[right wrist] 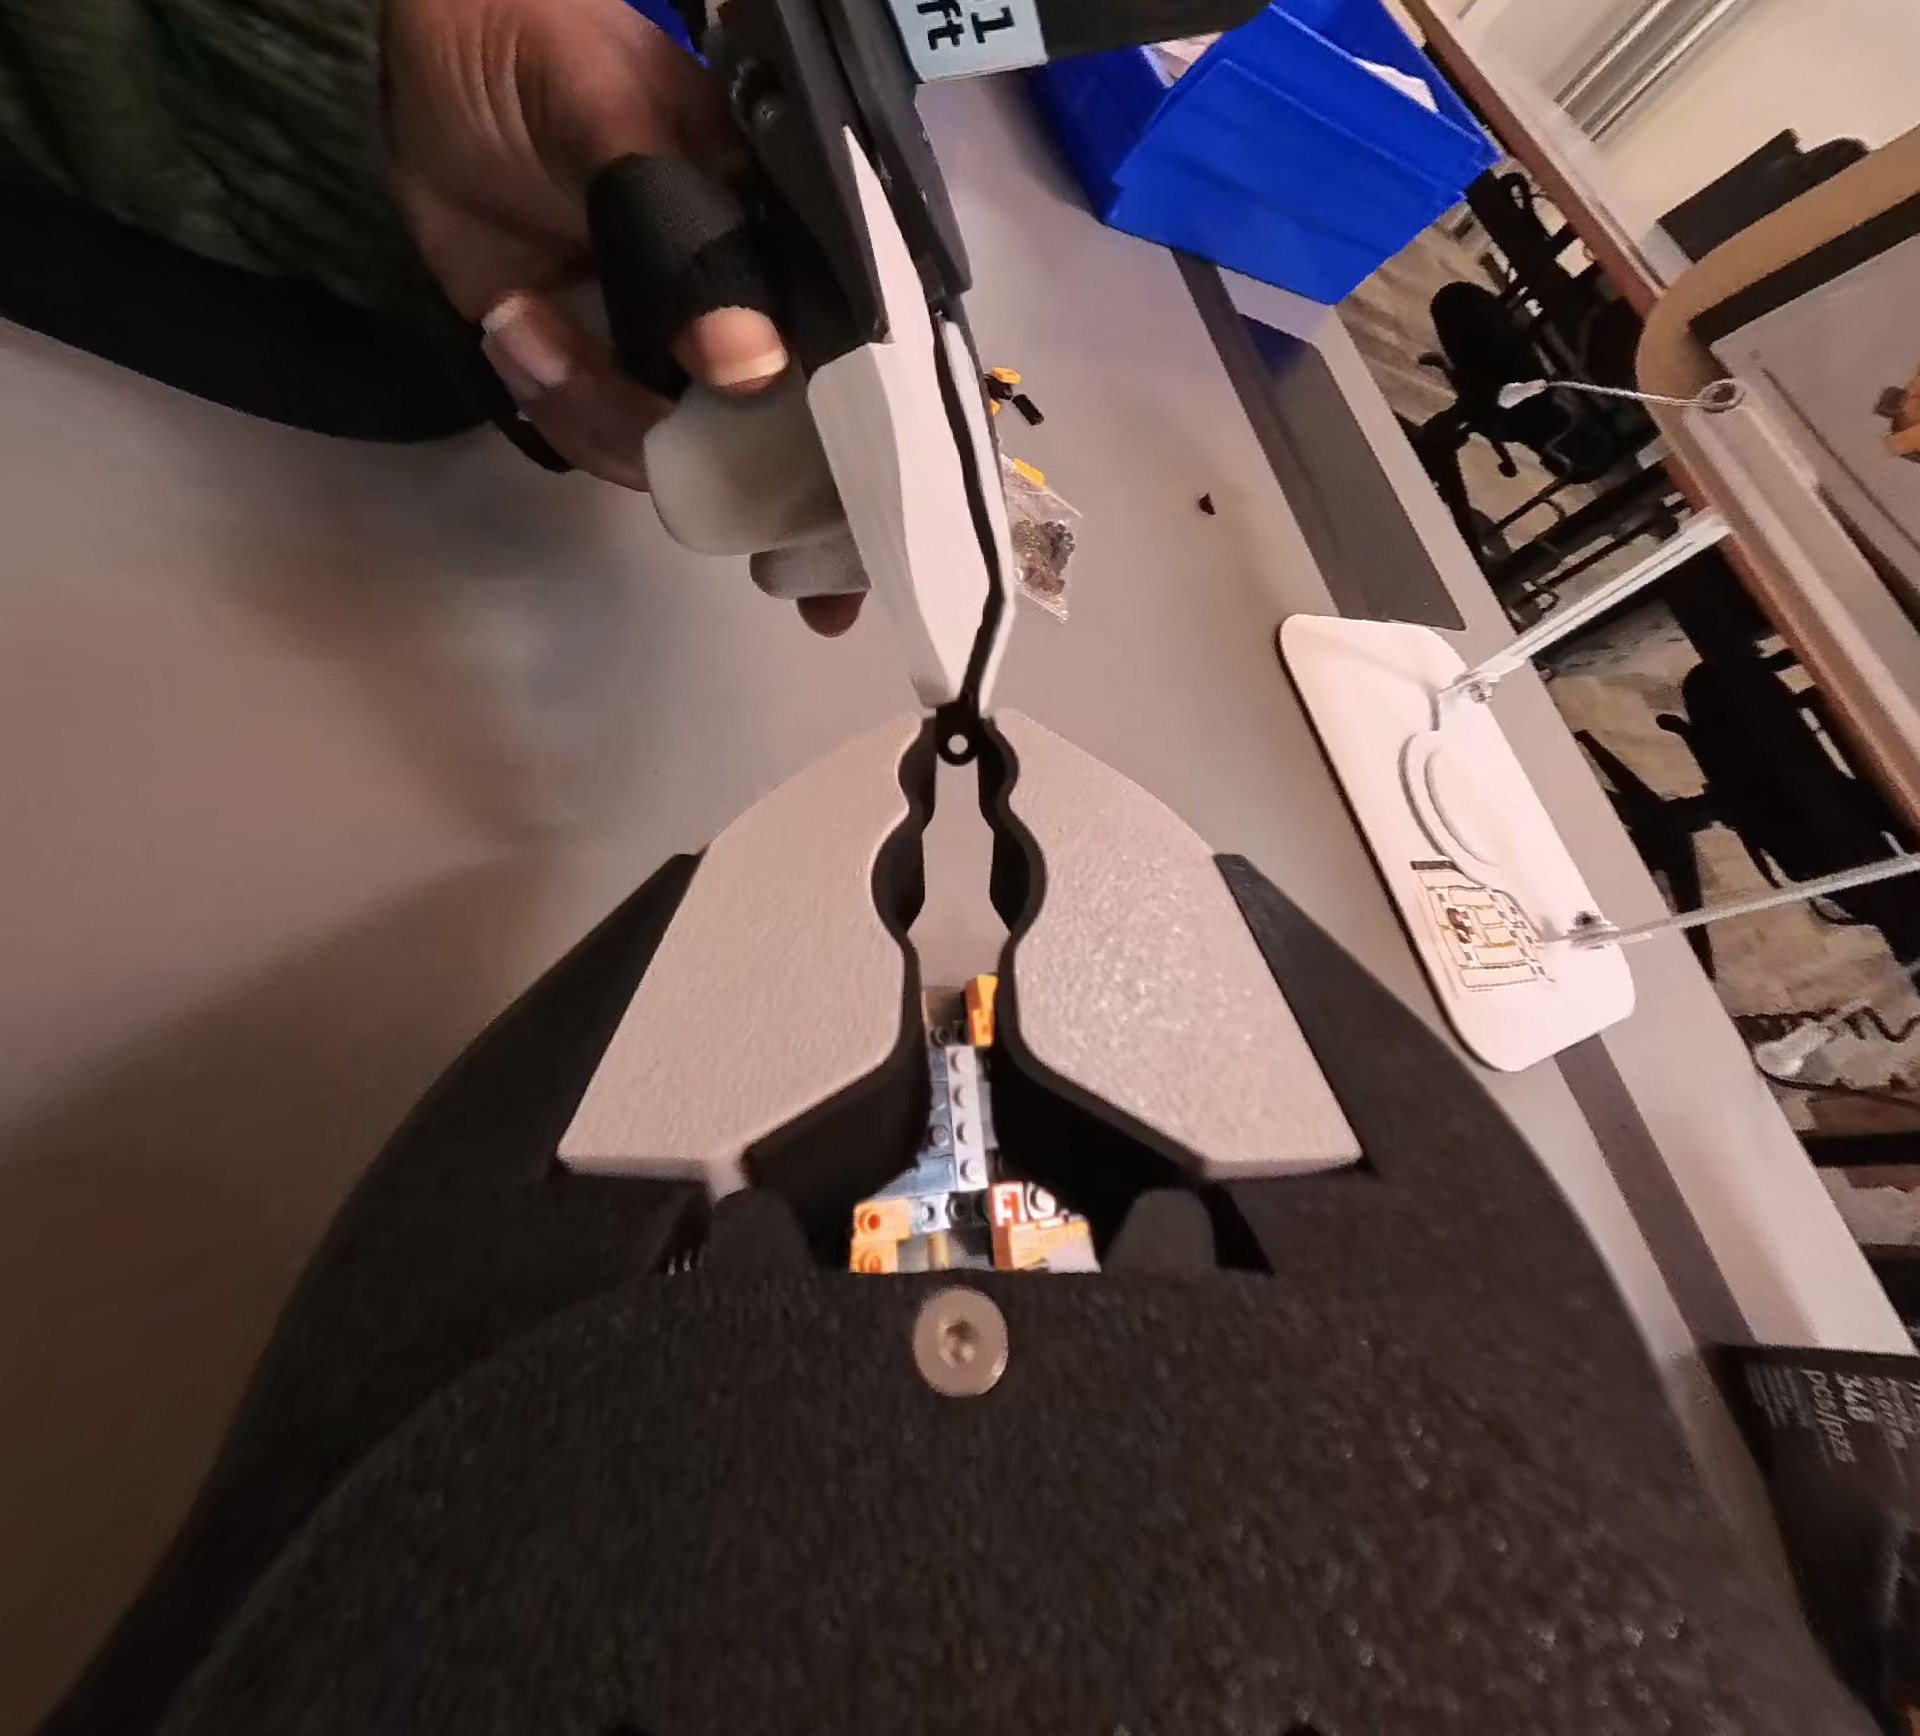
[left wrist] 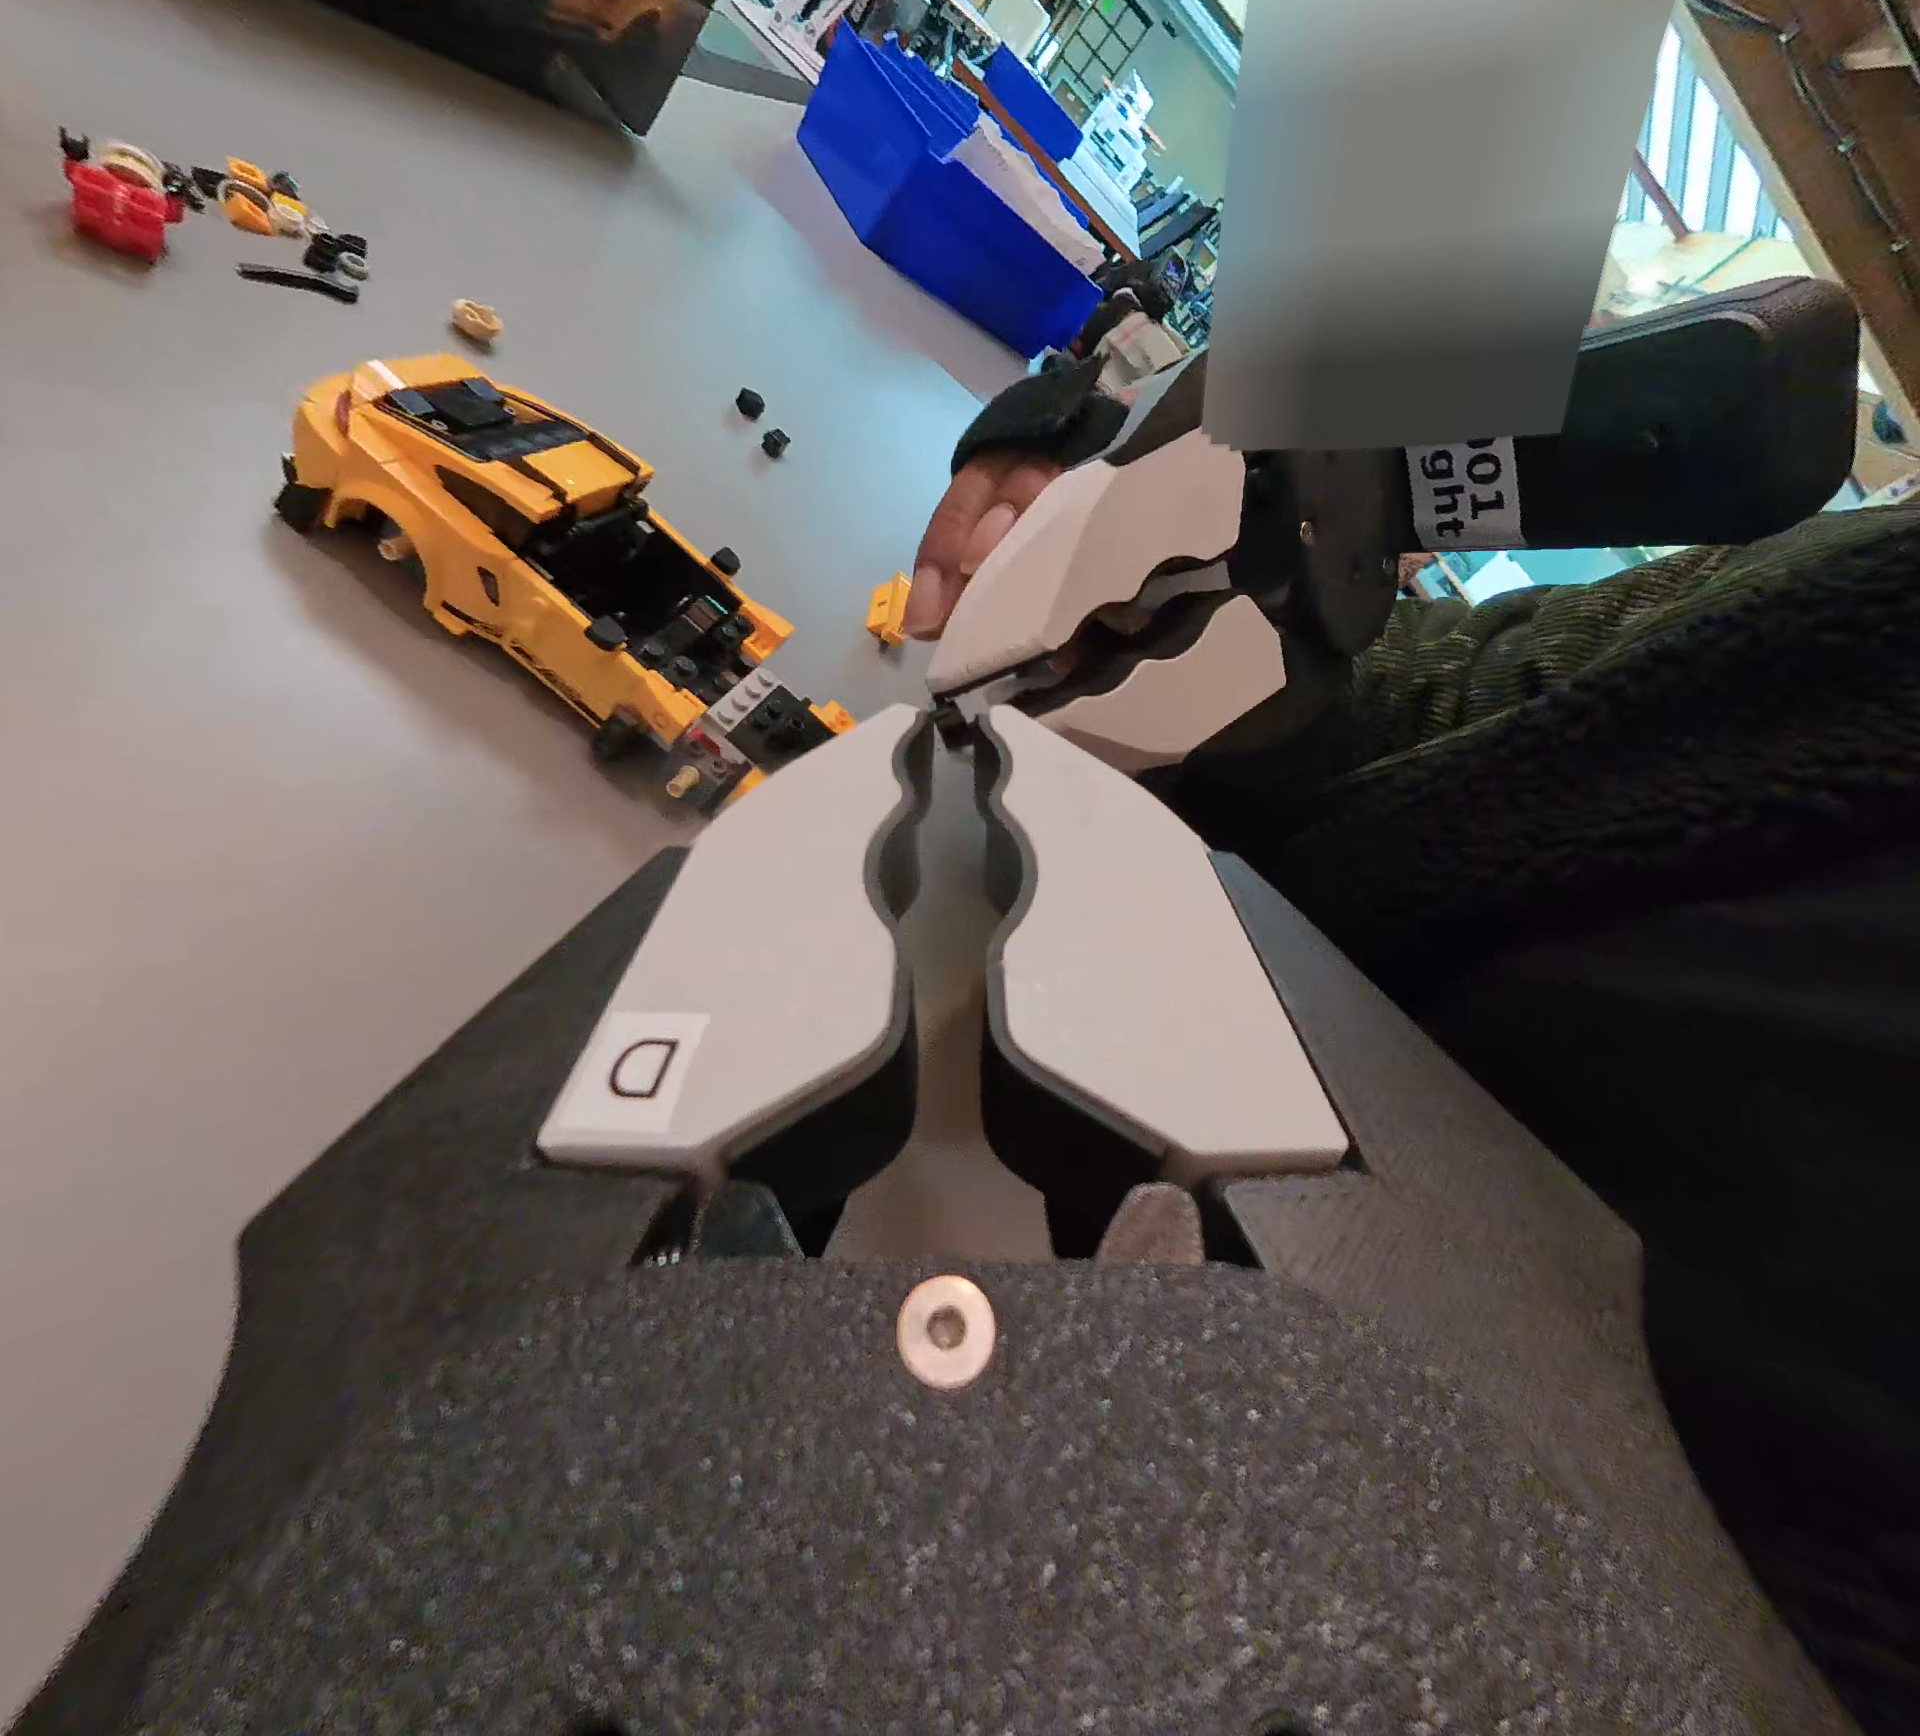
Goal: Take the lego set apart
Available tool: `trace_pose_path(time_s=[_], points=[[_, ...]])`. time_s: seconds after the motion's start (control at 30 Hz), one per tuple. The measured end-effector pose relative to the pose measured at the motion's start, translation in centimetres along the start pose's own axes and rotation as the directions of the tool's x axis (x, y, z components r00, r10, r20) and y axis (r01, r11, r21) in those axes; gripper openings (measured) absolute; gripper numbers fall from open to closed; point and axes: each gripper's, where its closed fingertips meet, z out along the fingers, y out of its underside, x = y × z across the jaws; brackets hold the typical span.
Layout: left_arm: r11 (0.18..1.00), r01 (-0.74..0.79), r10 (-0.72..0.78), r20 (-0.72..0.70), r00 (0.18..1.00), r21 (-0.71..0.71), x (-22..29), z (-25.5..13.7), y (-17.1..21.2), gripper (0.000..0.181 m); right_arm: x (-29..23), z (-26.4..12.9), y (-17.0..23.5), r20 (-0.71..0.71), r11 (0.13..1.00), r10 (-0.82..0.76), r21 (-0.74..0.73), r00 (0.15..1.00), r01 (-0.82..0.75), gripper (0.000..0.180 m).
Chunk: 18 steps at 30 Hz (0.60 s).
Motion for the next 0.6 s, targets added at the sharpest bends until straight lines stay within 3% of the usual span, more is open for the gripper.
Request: trace_pose_path(time_s=[0.13, 0.23, 0.37, 0.47, 0.6], points=[[0.999, -0.041, 0.042, 0.029, 0.999, -0.032, -0.1, -0.1, 0.2, 0.004, 0.1, -0.2, 0.1, -0.025, 1.000, -0.023, -0.007, 0.999, 0.023, 0.007], [0.979, -0.151, 0.178, 0.219, 0.959, -0.134, -2.8, -2.4, 0.1, 0.004, 1.0, -0.6, 1.0, -0.060, 0.999, 0.000, -0.049, 0.998, -0.003, 0.013], [0.903, -0.166, 0.387, 0.578, 0.718, -0.397, -9.0, -11.1, 0.9, 0.004, 4.1, -3.1, 2.1, -0.164, 0.986, 0.165, 0.002, 0.973, -0.167, 0.013], [0.895, -0.023, 0.360, 0.690, 0.627, -0.446, -11.2, -16.0, 2.8, 0.004, 6.2, -5.0, 3.8, -0.226, 0.952, 0.304, 0.044, 0.926, -0.302, 0.012], [0.862, 0.103, 0.384, 0.772, 0.506, -0.497, -13.3, -19.6, 4.8, 0.008, 7.1, -6.7, 6.1, -0.262, 0.911, 0.408, 0.060, 0.875, -0.407, 0.012]])
